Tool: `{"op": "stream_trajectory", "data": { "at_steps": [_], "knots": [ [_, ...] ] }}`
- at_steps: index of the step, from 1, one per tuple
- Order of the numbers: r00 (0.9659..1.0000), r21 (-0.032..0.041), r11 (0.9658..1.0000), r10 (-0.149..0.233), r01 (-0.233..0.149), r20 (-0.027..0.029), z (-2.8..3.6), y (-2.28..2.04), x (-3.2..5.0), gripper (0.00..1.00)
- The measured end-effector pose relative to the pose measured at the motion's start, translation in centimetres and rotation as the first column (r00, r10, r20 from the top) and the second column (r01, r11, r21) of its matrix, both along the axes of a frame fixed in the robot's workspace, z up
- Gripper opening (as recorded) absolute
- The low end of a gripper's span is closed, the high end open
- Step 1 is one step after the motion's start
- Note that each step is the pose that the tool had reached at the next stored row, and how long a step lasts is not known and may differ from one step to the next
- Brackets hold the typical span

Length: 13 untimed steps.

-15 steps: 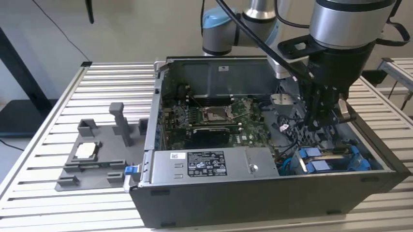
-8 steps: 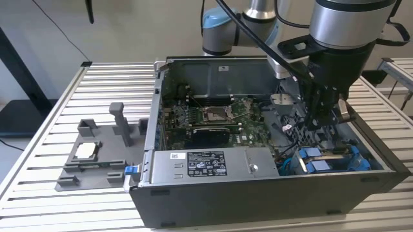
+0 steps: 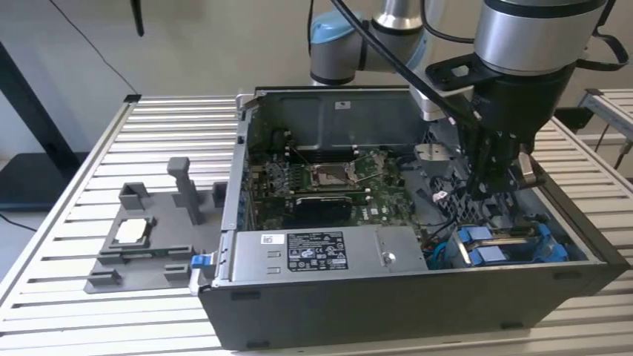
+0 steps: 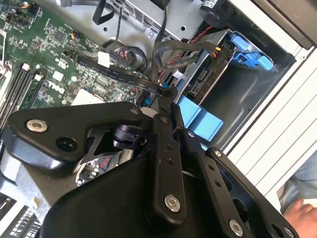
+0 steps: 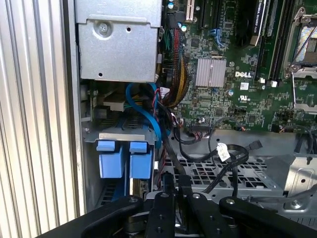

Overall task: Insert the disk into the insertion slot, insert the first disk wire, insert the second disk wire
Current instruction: 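Insert the second disk wire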

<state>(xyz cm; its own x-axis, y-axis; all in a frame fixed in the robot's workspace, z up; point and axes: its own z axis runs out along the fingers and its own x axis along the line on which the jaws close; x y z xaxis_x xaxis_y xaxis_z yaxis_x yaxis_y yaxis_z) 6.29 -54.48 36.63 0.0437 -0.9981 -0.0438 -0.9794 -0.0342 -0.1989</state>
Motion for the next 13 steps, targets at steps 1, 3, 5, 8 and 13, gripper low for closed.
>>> {"op": "stream_trajectory", "data": {
  "at_steps": [1,3,5,8,13],
  "knots": [
    [1.0,0.0,1.0,0.0,0.0,0.0,0.0,0.0,0.0,0.16],
    [1.0,-0.0012,1.0,0.0,0.0,-0.0019,-0.02,0.0,0.06,0.16],
    [1.0,-0.0039,1.0,0.0,0.0,-0.0088,-0.06,-0.03,0.16,0.16],
    [0.9998,-0.0073,1.0,0.0,0.0,-0.0204,-0.12,-0.19,0.45,0.16],
    [0.9987,-0.0071,1.0,0.0,0.0,-0.0516,-0.32,-0.73,1.3,0.16]
  ]
}}
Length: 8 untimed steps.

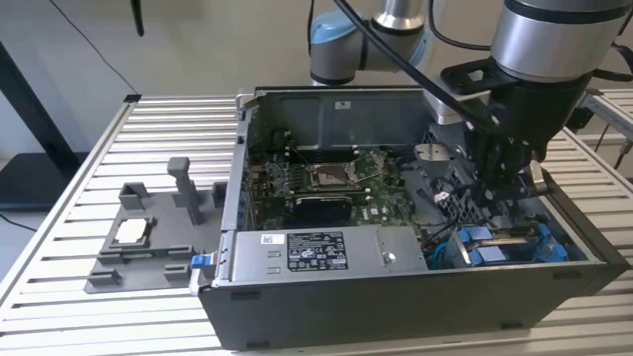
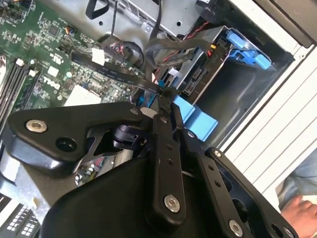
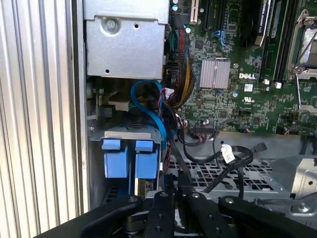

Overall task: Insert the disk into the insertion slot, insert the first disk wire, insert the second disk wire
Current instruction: 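Insert the second disk wire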

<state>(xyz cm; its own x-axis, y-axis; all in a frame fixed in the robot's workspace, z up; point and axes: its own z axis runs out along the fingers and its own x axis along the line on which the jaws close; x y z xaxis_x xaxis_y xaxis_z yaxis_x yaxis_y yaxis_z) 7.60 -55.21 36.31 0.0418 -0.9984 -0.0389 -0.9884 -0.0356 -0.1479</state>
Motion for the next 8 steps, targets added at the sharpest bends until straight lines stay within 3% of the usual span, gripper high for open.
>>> {"op": "stream_trajectory", "data": {
  "at_steps": [6,8],
  "knots": [
    [0.9988,0.0,1.0,0.0,0.0,-0.0498,-0.24,-0.62,1.22,0.16],
    [0.998,-0.0001,1.0,0.0,0.0,-0.0636,-0.33,-0.73,1.56,0.16]
  ]
}}
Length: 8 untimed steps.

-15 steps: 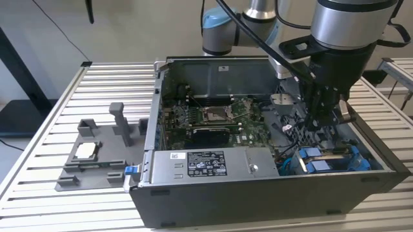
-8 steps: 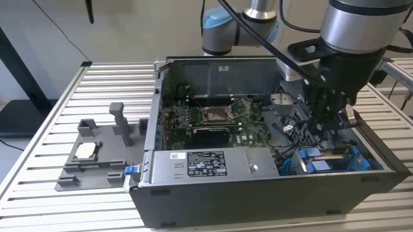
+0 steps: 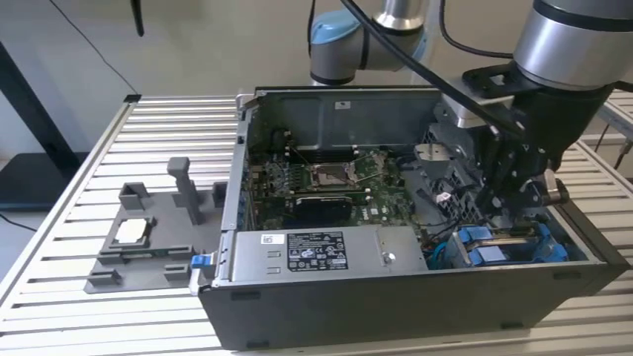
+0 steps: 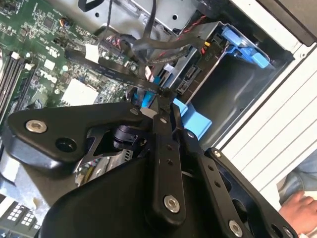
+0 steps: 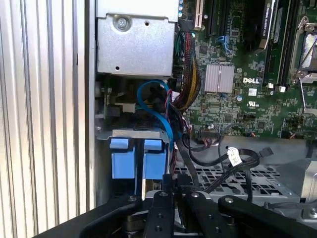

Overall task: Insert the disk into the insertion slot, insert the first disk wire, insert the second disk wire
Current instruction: 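Insert the second disk wire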

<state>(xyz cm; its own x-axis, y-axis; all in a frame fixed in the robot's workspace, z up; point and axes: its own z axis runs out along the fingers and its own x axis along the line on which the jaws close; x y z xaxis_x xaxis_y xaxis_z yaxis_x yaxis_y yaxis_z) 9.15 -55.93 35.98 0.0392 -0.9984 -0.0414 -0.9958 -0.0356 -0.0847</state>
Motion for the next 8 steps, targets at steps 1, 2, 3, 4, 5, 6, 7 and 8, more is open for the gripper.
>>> {"op": "stream_trajectory", "data": {
  "at_steps": [1,2,3,4,5,6,7,8],
  "knots": [
    [1.0,0.0001,1.0,0.0,0.0,-0.0057,-0.04,-0.04,0.14,0.16],
    [0.9999,0.0,1.0,0.0,0.0,-0.0114,-0.08,-0.08,0.28,0.16],
    [0.9999,0.0001,1.0,0.0,0.0,-0.0166,-0.12,-0.12,0.42,0.16],
    [0.9998,0.0001,1.0,0.0,0.0,-0.0197,-0.15,-0.14,0.53,0.16],
    [0.9998,0.0,1.0,0.0,0.0,-0.0204,-0.19,-0.14,0.6,0.16],
    [0.9998,-0.0006,1.0,0.0,0.0,-0.0205,-0.22,-0.14,0.65,0.16],
    [0.9998,-0.001,1.0,0.0,0.0,-0.0206,-0.26,-0.15,0.68,0.16],
    [0.9998,-0.0011,1.0,0.0,0.0,-0.0206,-0.33,-0.18,0.77,0.16]
  ]
}}
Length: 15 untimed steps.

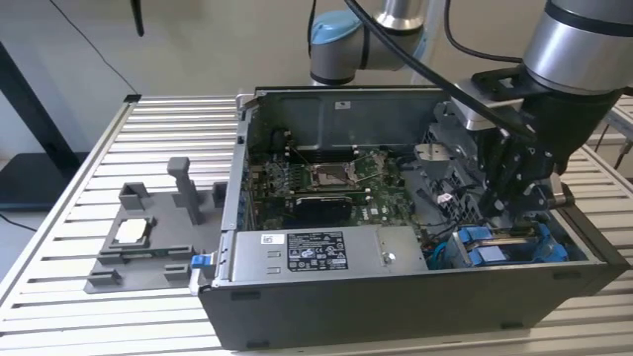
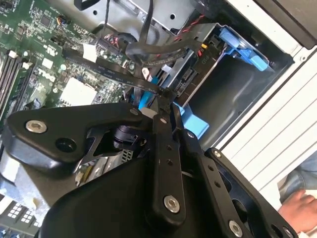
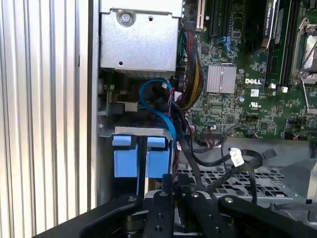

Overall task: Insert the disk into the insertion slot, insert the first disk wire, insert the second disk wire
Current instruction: 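Insert the second disk wire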

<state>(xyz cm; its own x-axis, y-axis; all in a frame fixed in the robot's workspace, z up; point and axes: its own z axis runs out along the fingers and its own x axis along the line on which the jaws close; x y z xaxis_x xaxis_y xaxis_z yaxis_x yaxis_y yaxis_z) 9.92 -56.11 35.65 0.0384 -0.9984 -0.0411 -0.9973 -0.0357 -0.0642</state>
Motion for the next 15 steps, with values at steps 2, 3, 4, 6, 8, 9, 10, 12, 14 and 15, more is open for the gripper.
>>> {"op": "stream_trajectory", "data": {
  "at_steps": [2,3,4,6,8,9,10,12,14,15],
  "knots": [
    [1.0,-0.0001,1.0,0.0,0.0,-0.0005,-0.09,-0.05,0.29,0.16],
    [1.0,-0.0001,1.0,0.0,0.0,-0.0013,-0.13,-0.08,0.42,0.16],
    [1.0,-0.0002,1.0,0.0,0.0,-0.002,-0.16,-0.11,0.53,0.16],
    [1.0,-0.0005,1.0,0.0,0.0,-0.0043,-0.24,-0.19,0.76,0.16],
    [1.0,-0.0005,1.0,0.0,0.0,-0.0074,-0.32,-0.29,0.99,0.16],
    [1.0,-0.0005,1.0,0.0,0.0,-0.0099,-0.35,-0.35,1.13,0.16],
    [0.9999,-0.0006,1.0,0.0,0.0,-0.0128,-0.39,-0.4,1.28,0.16],
    [0.9998,-0.0005,1.0,0.0,0.0,-0.0203,-0.47,-0.48,1.55,0.16],
    [0.9996,-0.0006,1.0,0.0,0.0,-0.0289,-0.54,-0.58,1.79,0.16],
    [0.9995,-0.0006,1.0,0.0,0.0,-0.0319,-0.57,-0.64,1.87,0.16]
  ]
}}
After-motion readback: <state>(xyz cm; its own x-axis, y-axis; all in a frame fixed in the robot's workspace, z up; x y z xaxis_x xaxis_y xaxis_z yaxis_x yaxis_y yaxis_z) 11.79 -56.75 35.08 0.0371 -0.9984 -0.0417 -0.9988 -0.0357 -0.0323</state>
